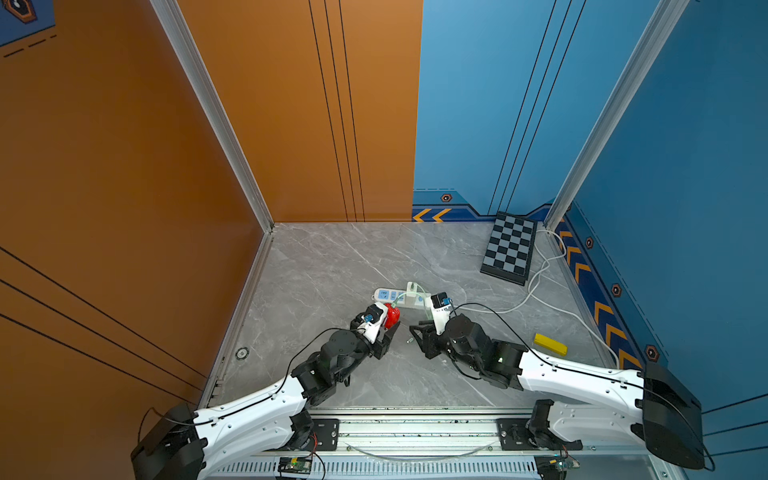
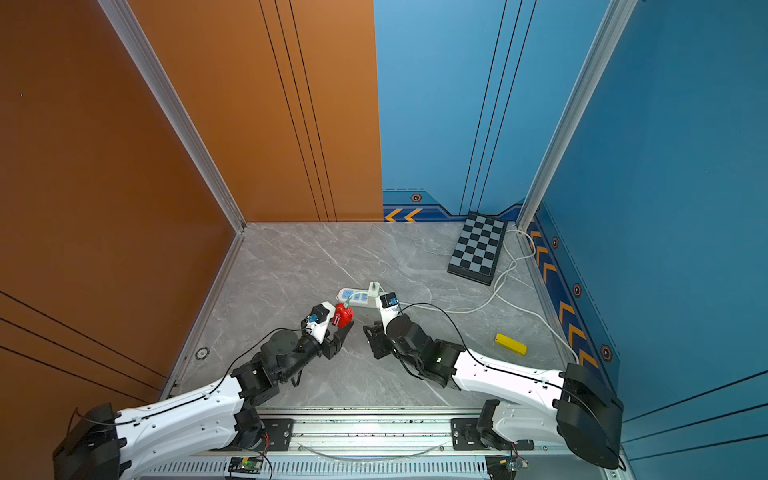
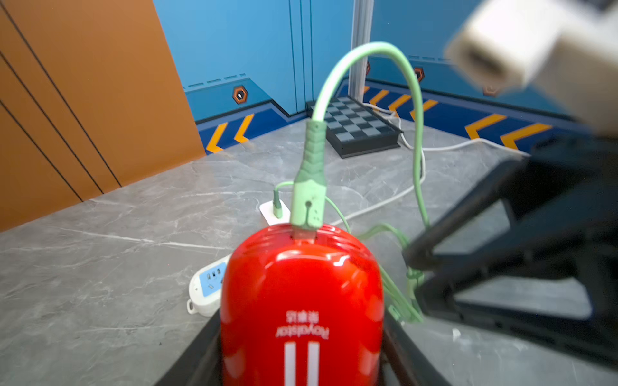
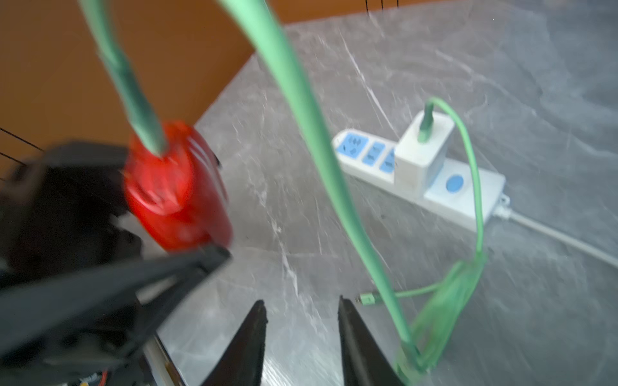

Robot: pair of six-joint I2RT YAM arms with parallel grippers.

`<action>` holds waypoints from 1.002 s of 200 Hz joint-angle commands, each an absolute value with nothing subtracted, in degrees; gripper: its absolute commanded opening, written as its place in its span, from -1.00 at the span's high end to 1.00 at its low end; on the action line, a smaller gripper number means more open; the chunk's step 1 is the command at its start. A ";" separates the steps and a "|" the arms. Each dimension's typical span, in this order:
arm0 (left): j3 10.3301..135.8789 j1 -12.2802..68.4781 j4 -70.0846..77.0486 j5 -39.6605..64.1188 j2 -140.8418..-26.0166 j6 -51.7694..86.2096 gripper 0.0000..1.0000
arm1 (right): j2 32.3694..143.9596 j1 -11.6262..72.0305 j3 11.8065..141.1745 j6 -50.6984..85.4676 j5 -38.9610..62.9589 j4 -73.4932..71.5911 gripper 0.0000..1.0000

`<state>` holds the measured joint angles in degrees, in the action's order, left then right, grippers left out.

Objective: Charge the electric shaver
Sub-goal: Insert the charging cable into the electric shaver, then place the electric shaver at the center of the board.

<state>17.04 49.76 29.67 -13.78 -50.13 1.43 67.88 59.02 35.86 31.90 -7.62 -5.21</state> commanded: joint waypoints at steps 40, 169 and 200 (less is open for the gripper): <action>18.28 47.55 29.85 -18.49 -51.18 5.59 1.00 | 60.29 56.95 34.79 31.64 -1.41 5.20 0.12; 26.62 48.95 -10.25 -23.62 -60.24 34.91 1.00 | 44.93 28.61 36.07 28.63 0.03 23.67 0.09; 27.28 50.11 -14.96 -21.99 -64.80 40.22 1.00 | 47.66 28.17 35.86 28.30 0.17 22.68 0.09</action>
<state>25.58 49.01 -9.26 -21.63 -62.61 32.67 46.46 28.58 34.65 29.78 -1.15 21.52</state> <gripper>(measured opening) 0.603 0.454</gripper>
